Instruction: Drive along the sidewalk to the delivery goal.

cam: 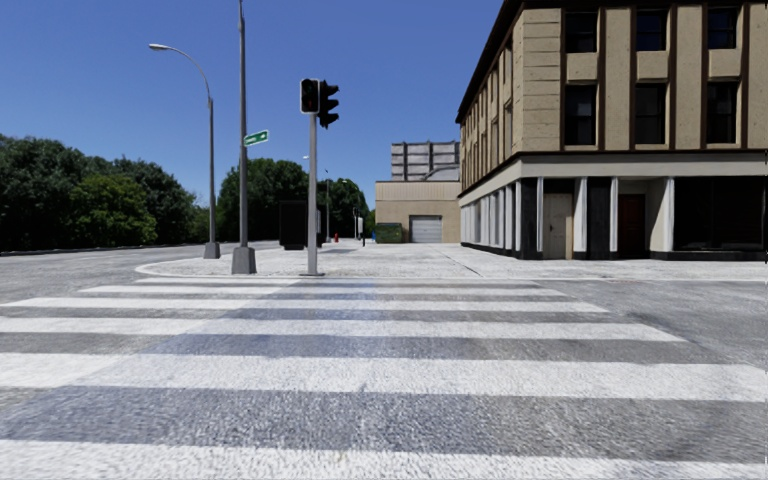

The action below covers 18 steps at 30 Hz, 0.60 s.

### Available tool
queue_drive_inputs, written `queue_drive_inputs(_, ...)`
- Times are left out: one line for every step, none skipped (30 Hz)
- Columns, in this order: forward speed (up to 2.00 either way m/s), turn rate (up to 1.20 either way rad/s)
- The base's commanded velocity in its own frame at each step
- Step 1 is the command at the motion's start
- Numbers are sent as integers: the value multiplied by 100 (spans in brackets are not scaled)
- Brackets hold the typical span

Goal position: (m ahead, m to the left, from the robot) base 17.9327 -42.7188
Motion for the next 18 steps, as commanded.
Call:
queue_drive_inputs(200, 0)
queue_drive_inputs(200, 0)
queue_drive_inputs(200, -19)
queue_drive_inputs(200, -48)
queue_drive_inputs(200, -61)
queue_drive_inputs(200, -65)
queue_drive_inputs(200, -64)
queue_drive_inputs(200, -8)
queue_drive_inputs(200, -8)
queue_drive_inputs(200, 0)
queue_drive_inputs(200, 0)
queue_drive_inputs(200, 0)
queue_drive_inputs(200, 0)
queue_drive_inputs(200, 0)
queue_drive_inputs(200, 0)
queue_drive_inputs(200, 0)
queue_drive_inputs(200, 0)
queue_drive_inputs(200, 0)
